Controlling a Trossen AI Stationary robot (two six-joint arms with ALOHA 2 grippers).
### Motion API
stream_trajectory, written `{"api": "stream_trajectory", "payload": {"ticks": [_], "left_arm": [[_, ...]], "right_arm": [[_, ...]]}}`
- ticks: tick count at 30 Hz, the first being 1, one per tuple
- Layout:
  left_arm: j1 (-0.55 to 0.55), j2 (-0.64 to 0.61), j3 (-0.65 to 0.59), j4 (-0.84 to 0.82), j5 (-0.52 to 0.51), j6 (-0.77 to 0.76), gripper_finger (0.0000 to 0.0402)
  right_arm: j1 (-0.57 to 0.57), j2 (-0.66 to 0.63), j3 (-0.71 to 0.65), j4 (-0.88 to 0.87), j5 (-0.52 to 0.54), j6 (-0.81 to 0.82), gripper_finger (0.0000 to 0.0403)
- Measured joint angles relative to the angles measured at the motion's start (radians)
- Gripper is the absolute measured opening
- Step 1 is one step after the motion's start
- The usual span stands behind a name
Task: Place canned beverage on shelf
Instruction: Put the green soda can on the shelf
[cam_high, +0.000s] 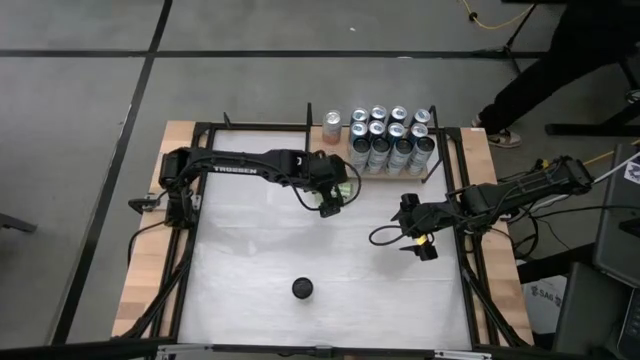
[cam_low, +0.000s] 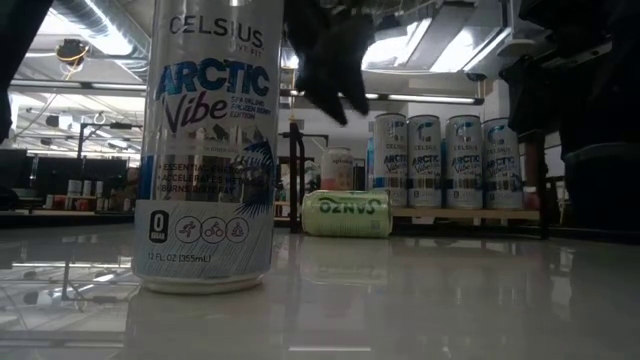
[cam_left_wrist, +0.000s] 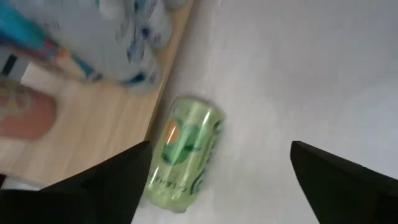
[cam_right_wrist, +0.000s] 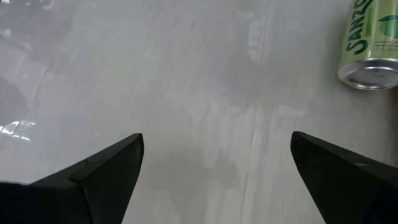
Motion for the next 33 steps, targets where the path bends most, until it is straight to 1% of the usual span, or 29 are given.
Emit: {"api": "stream_trajectory", "payload": {"ticks": [3,5,11,16,18,23,26,29,33], "left_arm": [[0.004,0.018,-0.042,0.0,-0.035,0.001,0.0387],[0.012,0.022,-0.073,0.007,-0.036,0.0,0.0391],[0.03,0.026,-0.17,0.062,-0.055,0.001,0.039],[0.043,0.026,-0.223,0.116,-0.052,0.001,0.0389],[0.043,0.026,-0.235,0.116,-0.047,0.001,0.0389],[0.035,0.025,-0.239,0.096,-0.028,-0.001,0.0389],[0.028,0.023,-0.239,0.096,-0.029,0.0,0.0389],[0.027,0.023,-0.239,0.083,-0.022,0.001,0.0389],[0.027,0.012,-0.239,0.017,-0.019,0.014,0.0389]], "right_arm": [[0.0,0.0,0.0,0.0,0.0,0.0,0.0395],[0.0,0.0,0.0,0.0,0.0,0.0,0.0395],[0.0,0.0,0.0,0.001,0.0,0.0,0.0395],[0.0,0.0,0.0,0.013,0.0,0.0,0.0395],[0.0,0.0,0.0,0.047,0.008,-0.002,0.0395],[0.0,0.0,0.0,0.197,0.068,-0.003,0.0395],[0.0,0.0,0.0,0.277,0.08,-0.032,0.0395],[0.0,0.0,0.0,0.322,0.072,-0.08,0.0395],[0.0,0.006,0.0,0.354,-0.005,-0.11,0.0395]]}}
